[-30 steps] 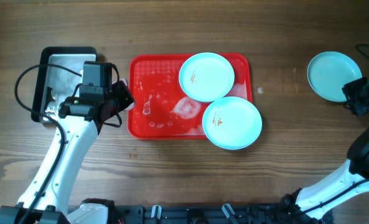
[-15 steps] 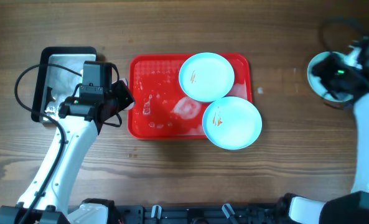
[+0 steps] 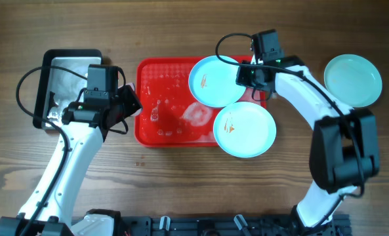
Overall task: Clean dirty plates on tray and stack at the side
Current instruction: 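Grip the upper plate's rim with the right gripper, tilting it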
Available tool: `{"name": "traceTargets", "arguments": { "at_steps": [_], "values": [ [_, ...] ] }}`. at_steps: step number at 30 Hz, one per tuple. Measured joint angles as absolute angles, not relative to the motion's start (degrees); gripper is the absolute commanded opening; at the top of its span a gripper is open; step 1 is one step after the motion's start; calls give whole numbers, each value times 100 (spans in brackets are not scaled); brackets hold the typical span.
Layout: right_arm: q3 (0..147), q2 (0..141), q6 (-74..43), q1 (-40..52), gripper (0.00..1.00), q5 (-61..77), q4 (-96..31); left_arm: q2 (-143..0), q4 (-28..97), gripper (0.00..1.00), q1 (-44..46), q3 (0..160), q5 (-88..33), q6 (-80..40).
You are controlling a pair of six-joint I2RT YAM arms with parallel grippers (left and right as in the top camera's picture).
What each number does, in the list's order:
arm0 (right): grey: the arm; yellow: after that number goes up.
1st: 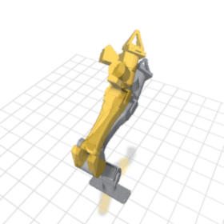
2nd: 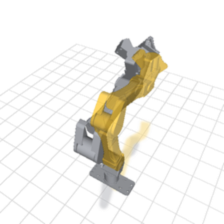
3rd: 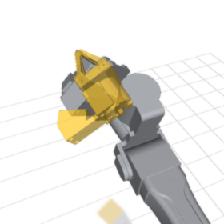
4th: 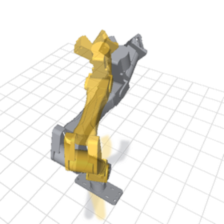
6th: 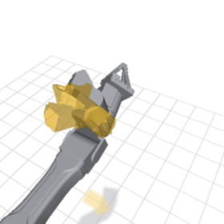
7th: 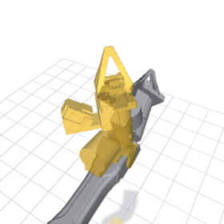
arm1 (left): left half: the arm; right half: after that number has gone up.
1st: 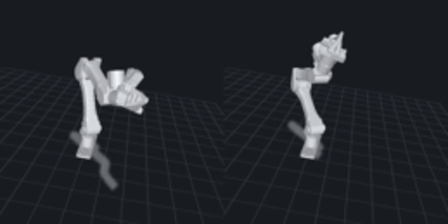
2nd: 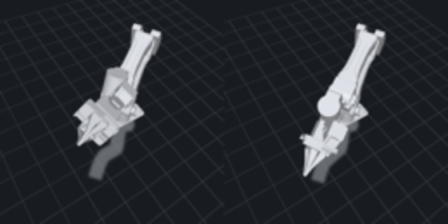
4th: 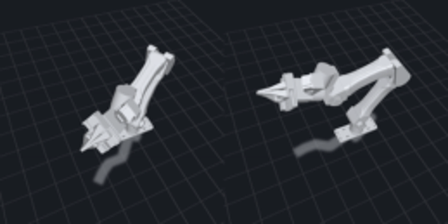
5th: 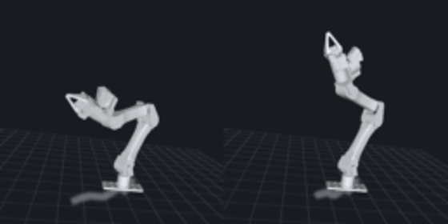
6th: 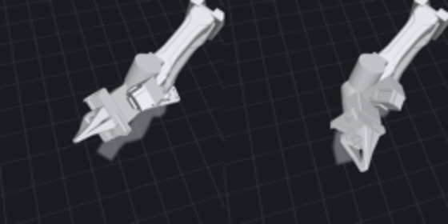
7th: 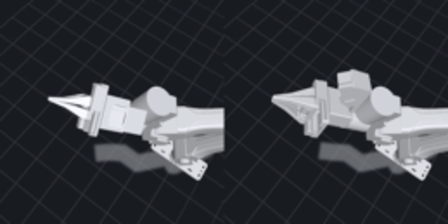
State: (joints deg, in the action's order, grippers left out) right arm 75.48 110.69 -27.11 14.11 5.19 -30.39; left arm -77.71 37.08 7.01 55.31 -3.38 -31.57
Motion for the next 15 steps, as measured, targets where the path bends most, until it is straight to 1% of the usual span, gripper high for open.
{"name": "traceTargets", "arguments": {
  "at_steps": [2,3,4,6,15],
  "values": [
    [7546,11321,-2714,1411,31,478,-3033,-7771,3706,4,701,5531,-338,-3155],
    [7546,11397,-2711,1411,26,462,-3030,-7771,3706,4,701,5531,-338,-3155],
    [7546,11439,-2711,1411,18,443,-3028,-7771,3706,4,701,5531,-338,-3155],
    [7546,11456,-2700,1411,5,414,-3015,-7771,3706,4,701,5531,-338,-3155],
    [7546,11456,-2650,1531,4,445,-3022,-7771,3704,4,701,5531,-338,-3155]
  ]
}}
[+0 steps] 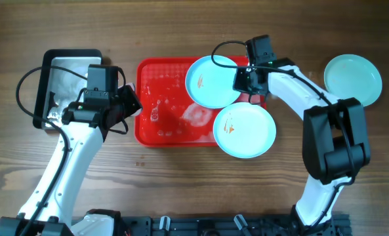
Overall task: Clean dirty plates on tray and stack at the side
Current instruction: 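Grip the upper plate's rim with the right gripper, tilting it, then scrub the held plate with the sponge in the left gripper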
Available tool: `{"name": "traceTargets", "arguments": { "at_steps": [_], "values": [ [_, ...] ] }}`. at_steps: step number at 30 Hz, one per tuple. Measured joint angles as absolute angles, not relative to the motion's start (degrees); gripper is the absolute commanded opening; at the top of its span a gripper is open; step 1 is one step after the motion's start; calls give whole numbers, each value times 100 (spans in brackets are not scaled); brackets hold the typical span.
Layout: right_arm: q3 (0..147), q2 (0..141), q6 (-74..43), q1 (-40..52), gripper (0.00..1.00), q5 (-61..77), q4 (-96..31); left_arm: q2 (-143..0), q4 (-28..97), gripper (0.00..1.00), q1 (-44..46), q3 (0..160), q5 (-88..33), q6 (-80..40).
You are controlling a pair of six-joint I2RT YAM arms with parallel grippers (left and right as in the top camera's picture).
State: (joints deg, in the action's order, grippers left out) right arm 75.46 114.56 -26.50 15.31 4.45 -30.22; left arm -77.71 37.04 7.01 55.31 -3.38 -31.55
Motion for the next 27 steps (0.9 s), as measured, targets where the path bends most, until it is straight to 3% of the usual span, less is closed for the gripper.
{"name": "traceTargets", "arguments": {
  "at_steps": [11,21,27],
  "values": [
    [8224,11522,-2563,2676,4,491,-4069,-7773,3435,4,727,5531,-460,-2847],
    [8224,11522,-2563,3024,4,517,-4106,-9041,1616,4,2043,5542,-642,-1782],
    [8224,11522,-2585,3009,4,534,-4106,-9876,1258,4,2440,5546,-676,-1337]
  ]
}}
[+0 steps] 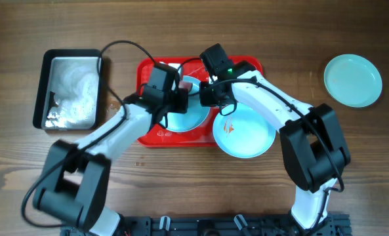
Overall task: Clean dirty plates on tray and stack at the side
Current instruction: 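Scrub the held plate with the sponge in the left gripper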
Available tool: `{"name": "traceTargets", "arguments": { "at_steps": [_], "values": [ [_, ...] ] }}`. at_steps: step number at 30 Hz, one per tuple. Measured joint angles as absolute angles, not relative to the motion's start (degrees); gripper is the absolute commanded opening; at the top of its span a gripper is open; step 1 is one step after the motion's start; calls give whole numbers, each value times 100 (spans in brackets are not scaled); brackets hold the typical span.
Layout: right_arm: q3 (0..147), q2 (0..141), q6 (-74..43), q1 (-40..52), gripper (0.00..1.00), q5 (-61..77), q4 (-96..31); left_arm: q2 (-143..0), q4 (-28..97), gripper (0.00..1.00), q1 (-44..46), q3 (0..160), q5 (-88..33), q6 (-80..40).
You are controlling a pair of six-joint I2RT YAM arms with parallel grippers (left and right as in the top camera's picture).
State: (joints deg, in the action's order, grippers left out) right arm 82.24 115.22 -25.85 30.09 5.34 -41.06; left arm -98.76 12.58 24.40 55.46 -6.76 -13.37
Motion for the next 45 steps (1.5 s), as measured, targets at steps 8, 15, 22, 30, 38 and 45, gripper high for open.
{"name": "traceTargets", "arguments": {
  "at_steps": [8,15,22,30,38,45],
  "values": [
    [8224,11533,-2585,3006,4,532,-4104,-10313,1308,4,2467,5612,-423,-1194],
    [8224,11533,-2585,3006,4,532,-4097,-10368,1518,4,2491,5686,403,-1179],
    [8178,11533,-2768,3006,41,755,-3664,-10368,1540,4,2491,5686,657,-1181],
    [8066,11931,-3660,3028,19,1420,-3157,-10368,1544,4,2491,5686,659,-1229],
    [8068,12092,-4053,3046,4,1603,-3057,-10368,1559,4,2464,5686,705,-1229],
    [8066,12092,-4139,3046,4,1605,-3063,-10241,1789,4,2462,5677,972,-1232]
  ]
}}
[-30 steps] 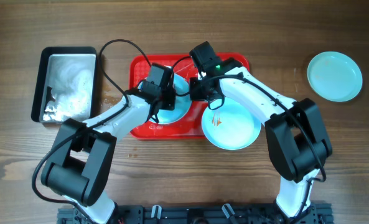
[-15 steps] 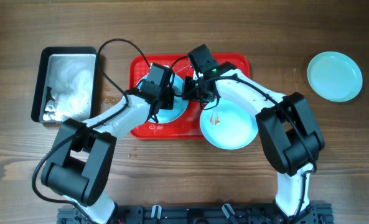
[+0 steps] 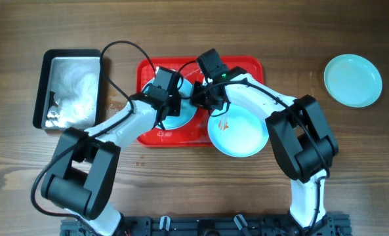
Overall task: Clean dirty plates on tray and stack at the side
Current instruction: 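Scrub the held plate with the sponge in the left gripper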
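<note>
On the red tray (image 3: 240, 65) lies a light blue plate (image 3: 183, 120), mostly covered by both grippers. My left gripper (image 3: 170, 105) points down onto the plate's middle; its fingers and anything in them are hidden under the wrist. From the right, my right gripper (image 3: 199, 97) sits at that plate's rim and looks shut on it. A second light blue plate (image 3: 241, 134) with orange stains overhangs the tray's front right corner. One clean plate (image 3: 353, 80) rests alone on the table at the far right.
A black pan (image 3: 68, 58) holding white foam stands at the far left of the wooden table (image 3: 351, 170). Cables loop over the tray's back edge. Both forearms cross above the tray's middle.
Both grippers have shifted slightly toward the front of the tray, and the plate under them lies a little nearer the front. The stained plate has moved slightly left.
At first my left gripper was beside the pan and my right gripper held a stained plate's rim at the tray's back right. That plate then lay further left. Later it lay mid-tray with my left gripper over it, and both grippers stay on it now.
</note>
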Available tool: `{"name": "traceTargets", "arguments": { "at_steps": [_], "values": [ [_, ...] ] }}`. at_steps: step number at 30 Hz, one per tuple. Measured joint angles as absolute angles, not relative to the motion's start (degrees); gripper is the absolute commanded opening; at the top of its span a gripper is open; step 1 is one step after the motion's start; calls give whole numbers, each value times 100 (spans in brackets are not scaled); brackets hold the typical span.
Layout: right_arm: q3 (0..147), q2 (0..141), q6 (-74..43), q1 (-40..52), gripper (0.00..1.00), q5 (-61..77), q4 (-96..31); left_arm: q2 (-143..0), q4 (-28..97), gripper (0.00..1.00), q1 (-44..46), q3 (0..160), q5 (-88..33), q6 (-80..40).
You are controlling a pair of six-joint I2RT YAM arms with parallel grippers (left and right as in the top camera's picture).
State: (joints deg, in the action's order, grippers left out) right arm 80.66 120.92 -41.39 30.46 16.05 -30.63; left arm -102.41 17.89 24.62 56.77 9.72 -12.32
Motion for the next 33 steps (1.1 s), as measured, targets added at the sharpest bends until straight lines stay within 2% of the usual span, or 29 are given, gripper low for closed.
{"name": "traceTargets", "arguments": {
  "at_steps": [12,20,33],
  "values": [
    [8068,12095,-4246,3057,4,1636,-3076,-10361,1686,4,2340,5664,1649,-1273],
    [8068,12097,-4244,3057,4,1649,-3083,-10401,1907,4,2178,5697,2049,-2097],
    [8071,12097,-4241,3057,4,1656,-3118,-9522,3951,4,2121,6263,49,-2355]
  ]
}}
